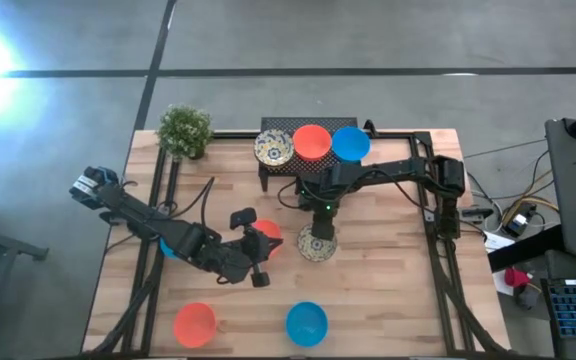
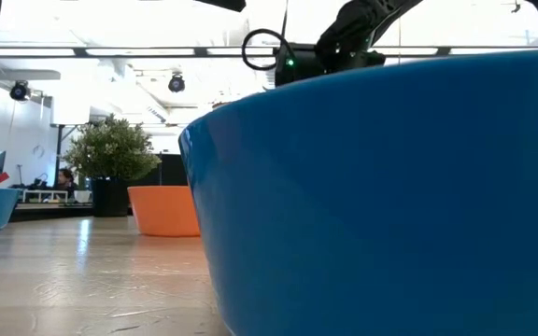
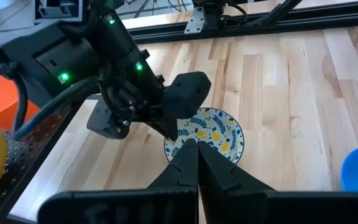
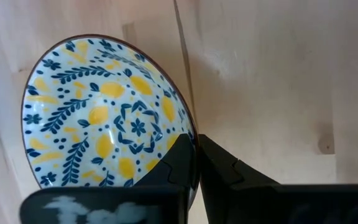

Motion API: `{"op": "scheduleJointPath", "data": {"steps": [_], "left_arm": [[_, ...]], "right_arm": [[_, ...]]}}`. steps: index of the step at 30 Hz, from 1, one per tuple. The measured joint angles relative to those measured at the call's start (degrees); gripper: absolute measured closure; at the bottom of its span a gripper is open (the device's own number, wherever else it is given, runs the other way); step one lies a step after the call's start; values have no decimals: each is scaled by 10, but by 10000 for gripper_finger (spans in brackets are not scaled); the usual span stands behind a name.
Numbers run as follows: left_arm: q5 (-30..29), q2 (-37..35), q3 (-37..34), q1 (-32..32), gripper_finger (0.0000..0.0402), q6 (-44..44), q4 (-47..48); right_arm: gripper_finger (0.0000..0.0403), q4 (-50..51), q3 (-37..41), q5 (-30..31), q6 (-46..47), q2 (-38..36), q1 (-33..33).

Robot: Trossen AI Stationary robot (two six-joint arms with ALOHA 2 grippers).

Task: Pick & Place Mini bowls
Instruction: Stack the yellow patterned bowl on the yellow patterned bowl on the shelf

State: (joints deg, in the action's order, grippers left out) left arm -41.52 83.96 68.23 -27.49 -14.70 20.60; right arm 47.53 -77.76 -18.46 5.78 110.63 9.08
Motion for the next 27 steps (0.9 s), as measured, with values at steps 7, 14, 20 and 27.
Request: {"op": "scheduleJointPath", "data": {"steps": [7, 14, 20, 27], "left_arm": [[0, 0, 0, 0, 402, 0, 0], [1, 0, 0, 0, 402, 0, 0], [1, 0, 0, 0, 402, 0, 0], [1, 0, 0, 0, 402, 0, 0]], "right_arm": [[386, 1, 0, 2, -3, -2, -1], [385, 1, 0, 4, 0, -3, -1], [379, 3, 0, 4, -1, -3, -1], [328, 3, 1, 5, -5, -3, -1]]}}
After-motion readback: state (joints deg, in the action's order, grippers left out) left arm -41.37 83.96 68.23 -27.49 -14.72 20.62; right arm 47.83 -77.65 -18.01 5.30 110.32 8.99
